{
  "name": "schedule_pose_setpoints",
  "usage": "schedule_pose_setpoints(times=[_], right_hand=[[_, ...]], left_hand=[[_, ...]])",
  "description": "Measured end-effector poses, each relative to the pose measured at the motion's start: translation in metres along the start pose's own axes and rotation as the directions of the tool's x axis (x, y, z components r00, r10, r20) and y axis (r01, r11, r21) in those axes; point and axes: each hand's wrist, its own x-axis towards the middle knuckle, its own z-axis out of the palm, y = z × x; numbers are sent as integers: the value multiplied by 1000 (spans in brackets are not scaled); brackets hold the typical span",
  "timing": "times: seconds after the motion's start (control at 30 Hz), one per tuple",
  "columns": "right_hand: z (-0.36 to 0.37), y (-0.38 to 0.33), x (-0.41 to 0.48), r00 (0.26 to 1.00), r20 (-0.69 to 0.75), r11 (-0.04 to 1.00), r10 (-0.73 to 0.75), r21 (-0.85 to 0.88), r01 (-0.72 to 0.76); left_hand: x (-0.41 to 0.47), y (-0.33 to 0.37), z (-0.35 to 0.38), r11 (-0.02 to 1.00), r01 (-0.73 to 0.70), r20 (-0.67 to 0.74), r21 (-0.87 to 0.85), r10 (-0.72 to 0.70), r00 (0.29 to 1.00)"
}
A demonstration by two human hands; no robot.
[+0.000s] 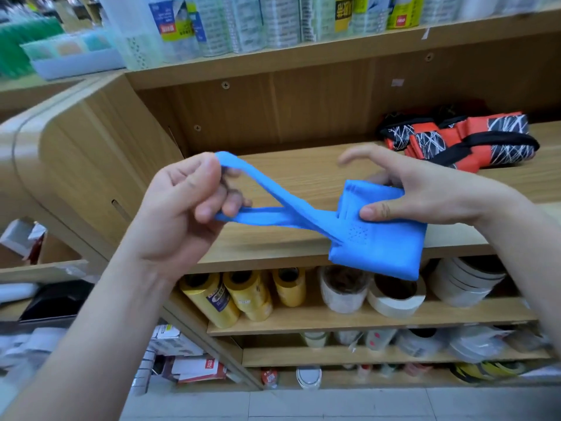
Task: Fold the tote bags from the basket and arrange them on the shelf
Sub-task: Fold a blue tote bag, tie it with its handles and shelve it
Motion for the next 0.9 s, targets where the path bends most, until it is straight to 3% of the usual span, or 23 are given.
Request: schedule_pose_setpoints(times=[0.1,0.17,0.23,0.3,0.37,0.43,0.5,0.57,0.6,0.63,0.7,0.77,0.8,0.83,0.9], right_hand=[[9,-28,-8,1000,-13,911,-20,-413,13],[18,-46,-12,995,-2,693,-99,-717,68],[29,-56,-13,991,75,500,-114,-857,123],[33,-57,-8,989,113,467,-97,-872,146],[26,-52,-1,991,111,594,-70,-794,131],[17,-46,4,987,153,773,-41,-621,128],[8,-38,4,979,201,924,-36,-366,109],[0,-31,4,957,291,981,-11,-180,66],[-2,-28,5,939,344,993,-4,-108,44],[-3,-25,7,918,395,999,-8,-46,28],[-2,-20,12,869,493,999,-33,49,11],[-1,-16,17,810,583,993,-69,118,0],[0,-16,19,773,628,989,-90,149,-6],[1,-14,22,739,665,984,-106,177,-18],[2,-9,26,680,720,969,-141,243,-56]], left_hand=[[11,-4,5,967,136,59,-214,-126,990],[16,-2,7,908,232,202,-348,-169,965],[19,-3,10,868,285,328,-406,-153,932],[20,-4,19,889,275,411,-366,-110,905],[20,-5,25,911,218,355,-350,-87,931],[19,-5,24,914,182,167,-363,-128,978],[19,-11,14,937,193,-49,-291,-216,975],[19,-19,-1,969,235,-190,-77,-245,951],[18,-21,-7,964,230,-228,133,-197,954],[15,-20,-10,909,182,-213,376,-107,971],[14,-14,-6,688,-3,-12,726,17,1000],[17,-5,3,436,-240,222,867,93,971],[21,0,10,364,-340,319,867,116,940],[25,6,16,360,-405,389,841,118,914],[30,20,23,550,-397,445,735,51,894]])
